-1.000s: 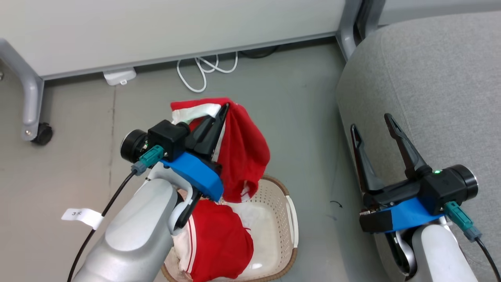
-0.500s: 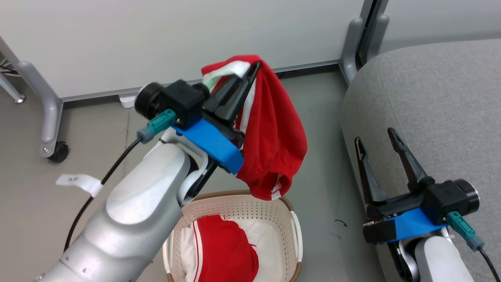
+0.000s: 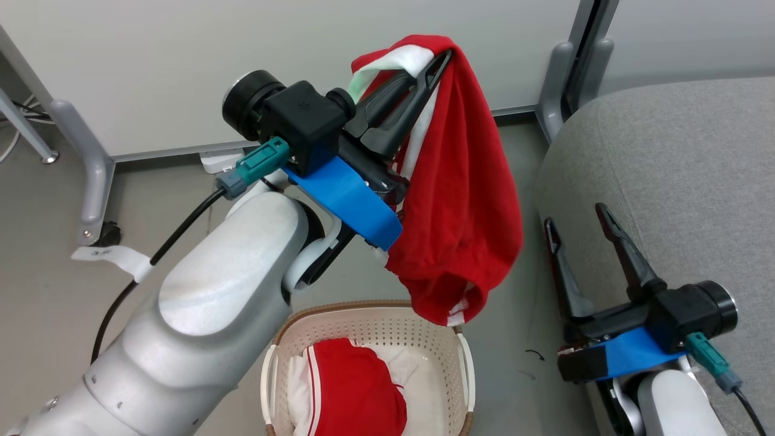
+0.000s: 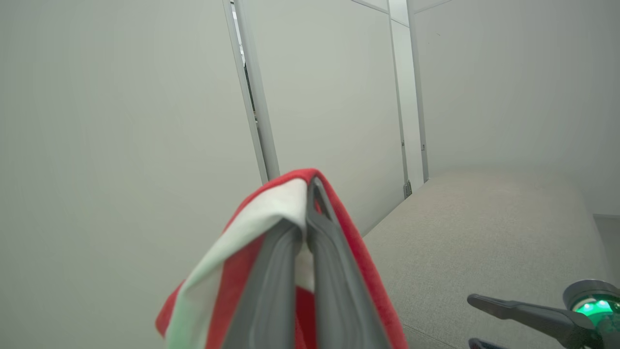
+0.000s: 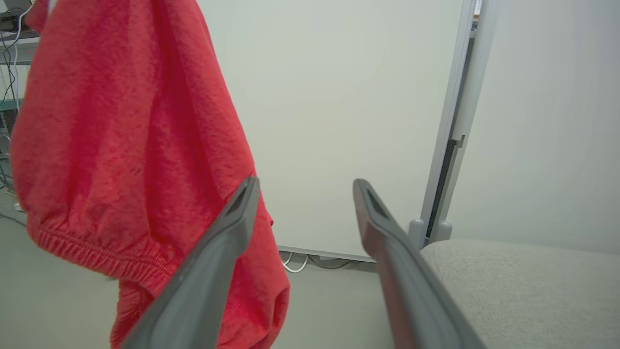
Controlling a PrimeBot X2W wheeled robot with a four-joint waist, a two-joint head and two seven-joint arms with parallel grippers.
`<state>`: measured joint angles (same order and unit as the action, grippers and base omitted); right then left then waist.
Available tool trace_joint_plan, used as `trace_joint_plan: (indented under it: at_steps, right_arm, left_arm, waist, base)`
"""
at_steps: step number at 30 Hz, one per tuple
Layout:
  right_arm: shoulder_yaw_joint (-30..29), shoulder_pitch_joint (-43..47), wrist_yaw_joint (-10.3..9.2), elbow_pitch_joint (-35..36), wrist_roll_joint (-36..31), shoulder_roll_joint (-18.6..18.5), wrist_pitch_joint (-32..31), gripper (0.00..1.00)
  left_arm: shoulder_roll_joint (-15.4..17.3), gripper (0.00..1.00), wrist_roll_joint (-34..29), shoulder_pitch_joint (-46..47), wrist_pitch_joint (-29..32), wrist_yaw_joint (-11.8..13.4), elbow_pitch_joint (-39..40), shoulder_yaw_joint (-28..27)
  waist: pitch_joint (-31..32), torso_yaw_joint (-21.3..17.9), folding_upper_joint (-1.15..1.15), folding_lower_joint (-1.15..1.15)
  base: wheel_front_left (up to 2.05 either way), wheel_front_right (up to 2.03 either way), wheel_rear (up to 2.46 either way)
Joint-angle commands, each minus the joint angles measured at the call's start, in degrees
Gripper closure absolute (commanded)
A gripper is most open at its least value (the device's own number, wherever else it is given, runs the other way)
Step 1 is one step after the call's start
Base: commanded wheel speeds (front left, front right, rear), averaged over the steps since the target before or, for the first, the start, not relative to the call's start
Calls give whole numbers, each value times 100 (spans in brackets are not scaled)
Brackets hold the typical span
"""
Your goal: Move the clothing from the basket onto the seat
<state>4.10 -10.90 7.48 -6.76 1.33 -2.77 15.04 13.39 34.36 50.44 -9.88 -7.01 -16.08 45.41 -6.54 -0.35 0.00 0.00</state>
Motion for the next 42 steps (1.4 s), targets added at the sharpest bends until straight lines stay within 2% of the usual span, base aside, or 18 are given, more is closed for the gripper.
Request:
trace_joint_plan:
  at_steps: [1, 6, 12, 20, 31, 32, 33, 42]
  right_arm:
    - [44, -25, 3, 37, -70, -20, 22, 0]
    - [292, -360, 3, 140, -266, -90, 22, 0]
    - [909, -967, 3, 79, -195, -502, 21, 0]
    - [1803, -1978, 3, -553, 34, -1035, 21, 0]
    - [2870, -2879, 3, -1557, 759, -1432, 20, 0]
    - [2912, -2923, 2, -1626, 826, -1446, 21, 27]
    - [3007, -2986, 3, -1773, 995, -1439, 20, 100]
    - [3057, -2967, 2, -1826, 1196, -1446, 21, 100]
  left_arm:
    - [31, 100, 11, -44, 4, 57, 40, 10]
    - [21, 100, 30, -113, 14, 82, 127, 57]
    - [-39, 100, 26, -114, 13, 83, 180, 133]
    - [-133, 100, 8, -9, -45, 53, 138, 256]
    - [-265, 100, 21, 96, -137, 1, 56, 474]
    - [-275, 100, 30, 96, -139, -2, 48, 489]
    - [-282, 100, 48, 91, -162, -2, 30, 514]
    - [-243, 100, 93, 114, -240, -3, -86, 569]
  waist:
    - [3, 2, 0, 0]
    - [1, 20, 0, 0]
    - [-57, 68, 0, 0]
    - [-168, 168, 0, 0]
    - [-244, 321, 0, 0]
    - [-243, 329, 0, 0]
    - [-245, 346, 0, 0]
    - [-237, 360, 0, 0]
  base:
    - [0, 0, 0]
    - [0, 0, 0]
    - [0, 0, 0]
    - [0, 0, 0]
    - [0, 0, 0]
    - [0, 0, 0]
    - [0, 0, 0]
    - [0, 0, 0]
